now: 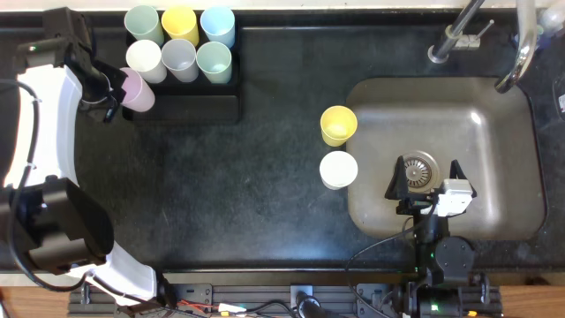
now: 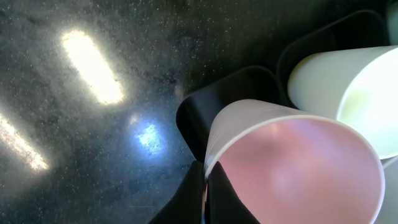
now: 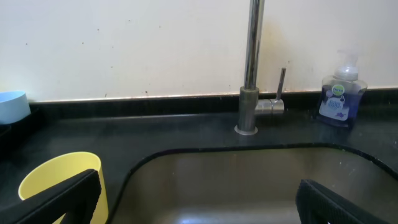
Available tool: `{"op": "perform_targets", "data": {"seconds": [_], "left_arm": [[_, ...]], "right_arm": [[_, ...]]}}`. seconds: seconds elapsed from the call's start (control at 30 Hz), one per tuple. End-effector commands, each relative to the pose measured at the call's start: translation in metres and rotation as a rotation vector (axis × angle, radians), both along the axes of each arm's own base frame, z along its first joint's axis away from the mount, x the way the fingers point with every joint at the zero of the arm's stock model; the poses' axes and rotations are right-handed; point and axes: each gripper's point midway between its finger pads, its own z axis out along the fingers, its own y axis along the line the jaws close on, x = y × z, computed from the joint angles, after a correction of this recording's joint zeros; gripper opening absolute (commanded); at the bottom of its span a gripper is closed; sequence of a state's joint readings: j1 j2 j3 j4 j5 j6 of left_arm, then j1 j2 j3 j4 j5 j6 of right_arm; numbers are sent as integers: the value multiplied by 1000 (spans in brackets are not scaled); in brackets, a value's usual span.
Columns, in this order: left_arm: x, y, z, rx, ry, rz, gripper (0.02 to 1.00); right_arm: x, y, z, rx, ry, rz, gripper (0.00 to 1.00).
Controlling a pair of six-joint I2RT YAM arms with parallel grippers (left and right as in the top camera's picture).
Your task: Store Cups
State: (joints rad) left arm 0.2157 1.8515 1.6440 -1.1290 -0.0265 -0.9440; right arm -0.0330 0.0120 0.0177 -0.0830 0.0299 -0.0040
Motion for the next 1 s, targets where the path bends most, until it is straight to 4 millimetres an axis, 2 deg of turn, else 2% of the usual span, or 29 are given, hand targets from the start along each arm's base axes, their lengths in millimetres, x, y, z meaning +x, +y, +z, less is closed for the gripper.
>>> {"op": "perform_targets", "data": {"seconds": [0.03,0.33,0.57,1.0], "left_arm": [[-3,-1,-1,17,5,-1,38],[4,-2,-19,13,29,-7,36],[16,-13,-36,27,42,-42,36],[14,-10,-55,52,95,-43,64]], "right_arm": [[0,0,-3,-3,0,0,998],[0,0,-3,-3,0,0,998],[0,0,-3,-3,0,0,996],[0,0,-3,-3,0,0,996]]}}
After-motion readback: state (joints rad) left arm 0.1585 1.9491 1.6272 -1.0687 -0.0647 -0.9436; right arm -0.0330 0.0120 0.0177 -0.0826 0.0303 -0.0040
